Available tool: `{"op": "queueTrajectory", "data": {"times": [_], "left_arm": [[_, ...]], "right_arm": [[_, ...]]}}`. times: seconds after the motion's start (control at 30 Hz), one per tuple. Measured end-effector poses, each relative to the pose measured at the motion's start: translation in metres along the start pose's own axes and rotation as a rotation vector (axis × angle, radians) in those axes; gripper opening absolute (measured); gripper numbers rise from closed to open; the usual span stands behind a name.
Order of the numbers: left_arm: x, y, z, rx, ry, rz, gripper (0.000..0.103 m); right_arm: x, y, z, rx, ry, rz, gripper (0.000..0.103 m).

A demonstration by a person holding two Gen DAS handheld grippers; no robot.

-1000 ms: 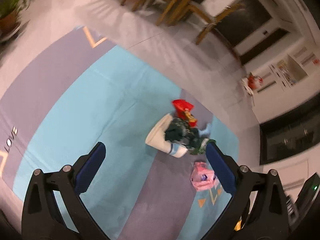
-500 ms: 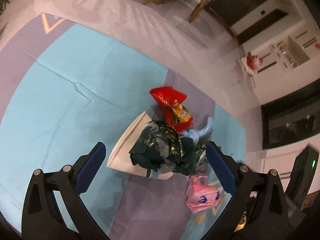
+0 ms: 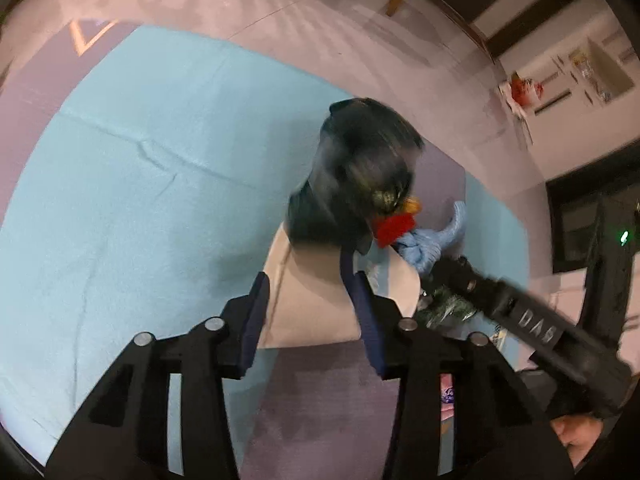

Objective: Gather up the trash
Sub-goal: 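Grasp the black bag with the left tool while the right tool grasps the green snack bag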

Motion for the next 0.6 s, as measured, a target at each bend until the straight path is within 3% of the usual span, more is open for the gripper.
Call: {"op": "queueTrajectory", "data": {"times": [0.07,0.13,0.2,0.3,0.47,0.53,0.6], "left_arm": [[0.000,0.001,0.007,0.036,-0.032,0.013,0.035],[0.003,0.002,0.010,0.038,-0.056,0.015,0.029],[0.012,0.002,0.013,0.037,-0.047,0.003,0.018],[0.016,0.000,0.019,0.069,-0.068,0.028,0.016],[0.032,0.000,0.028,0.094,-0.074,0.041,0.016],[0.041,0.004,0.034,0.110,-0.096,0.012,0.024],[0.046,0.010,0.039,0.124,-0.105,-0.018,0.050]], "right_arm": [[-0.001,-0.003,-0.002,0.004,-0.027,0.020,0.083],[0.001,-0.008,-0.006,-0.002,-0.041,0.030,0.071],[0.005,-0.013,-0.010,0.011,-0.044,0.039,0.065],[0.015,-0.020,-0.015,0.030,-0.068,0.011,0.052],[0.031,-0.032,-0.019,0.025,-0.067,-0.002,0.043],[0.036,-0.034,-0.023,0.012,-0.052,-0.007,0.038],[0.045,-0.039,-0.028,-0.004,-0.022,-0.025,0.038]]}}
Point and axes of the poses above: each gripper's, at about its wrist camera, not at the fingertips, and x roughly against the way its jaws point, z to its left, y to its top, the point moved 1 cm from there along -x, roughly the way its jaws point, and after that the axes turned 8 degrees about z, right-handed, at the moved point
